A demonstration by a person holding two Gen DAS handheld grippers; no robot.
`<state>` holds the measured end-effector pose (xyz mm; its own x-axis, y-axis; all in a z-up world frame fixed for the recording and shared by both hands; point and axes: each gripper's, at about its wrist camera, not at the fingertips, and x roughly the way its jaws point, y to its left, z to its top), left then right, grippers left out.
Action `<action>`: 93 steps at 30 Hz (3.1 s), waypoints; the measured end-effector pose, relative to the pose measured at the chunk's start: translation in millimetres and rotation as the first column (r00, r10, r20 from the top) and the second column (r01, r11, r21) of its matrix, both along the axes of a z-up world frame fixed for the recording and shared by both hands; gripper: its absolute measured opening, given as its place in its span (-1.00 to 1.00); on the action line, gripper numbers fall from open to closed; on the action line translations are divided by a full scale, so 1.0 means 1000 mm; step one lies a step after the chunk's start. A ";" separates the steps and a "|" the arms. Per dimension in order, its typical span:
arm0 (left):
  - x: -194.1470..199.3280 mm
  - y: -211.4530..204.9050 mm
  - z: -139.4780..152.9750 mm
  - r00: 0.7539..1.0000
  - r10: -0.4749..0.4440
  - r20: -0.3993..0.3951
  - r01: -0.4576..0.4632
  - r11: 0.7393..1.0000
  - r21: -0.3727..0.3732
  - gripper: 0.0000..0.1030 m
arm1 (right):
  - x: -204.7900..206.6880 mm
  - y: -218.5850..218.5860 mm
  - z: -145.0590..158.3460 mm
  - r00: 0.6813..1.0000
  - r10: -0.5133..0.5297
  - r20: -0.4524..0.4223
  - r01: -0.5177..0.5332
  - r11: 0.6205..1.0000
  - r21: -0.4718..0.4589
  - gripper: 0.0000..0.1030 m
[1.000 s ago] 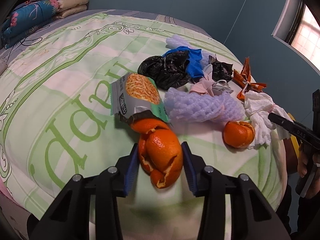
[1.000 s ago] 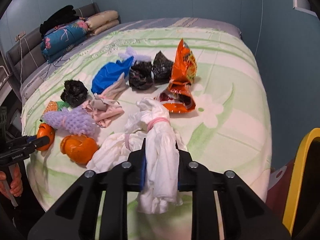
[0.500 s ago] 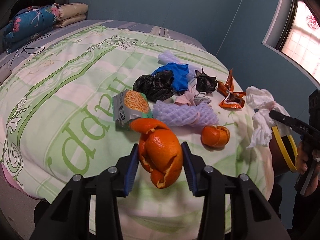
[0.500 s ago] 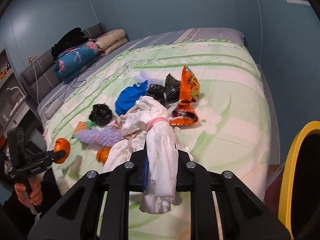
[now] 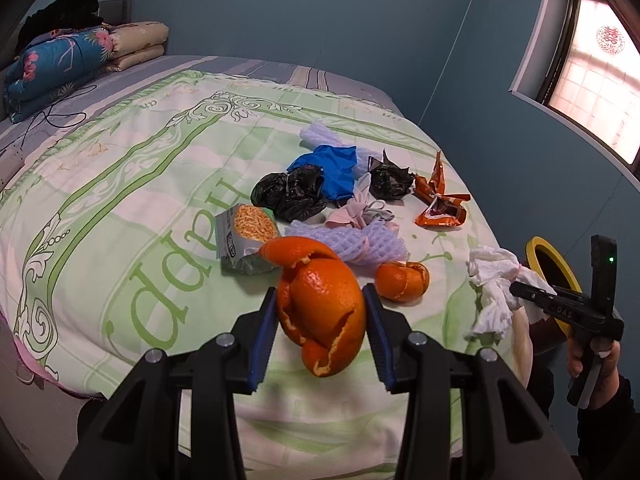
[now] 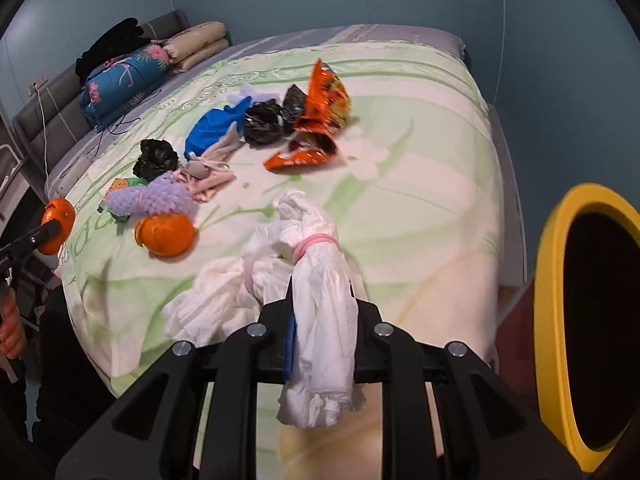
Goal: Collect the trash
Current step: 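Carry the orange peel and white tissues over the yellow-rimmed bin with both tools, then open both tools to drop the peel and tissues into the bin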
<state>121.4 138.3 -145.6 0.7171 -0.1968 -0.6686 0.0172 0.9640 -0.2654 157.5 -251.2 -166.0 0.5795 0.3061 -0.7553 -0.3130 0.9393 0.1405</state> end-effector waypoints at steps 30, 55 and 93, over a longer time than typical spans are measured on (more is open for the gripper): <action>0.022 -0.092 0.048 0.973 -0.213 0.090 0.210 0.977 0.046 -0.23 | -0.047 -0.068 0.084 0.963 -0.131 0.234 0.122 0.991 0.055 -0.70; 0.083 -0.319 0.088 0.779 -0.596 0.195 0.607 0.794 0.001 -0.23 | -0.100 -0.192 0.137 0.786 -0.487 0.381 0.511 0.858 0.043 -0.69; 0.136 -0.444 0.009 0.722 -0.691 0.044 0.692 0.718 -0.075 0.21 | -0.038 -0.268 0.053 0.735 -0.663 0.140 0.668 0.744 0.023 -0.20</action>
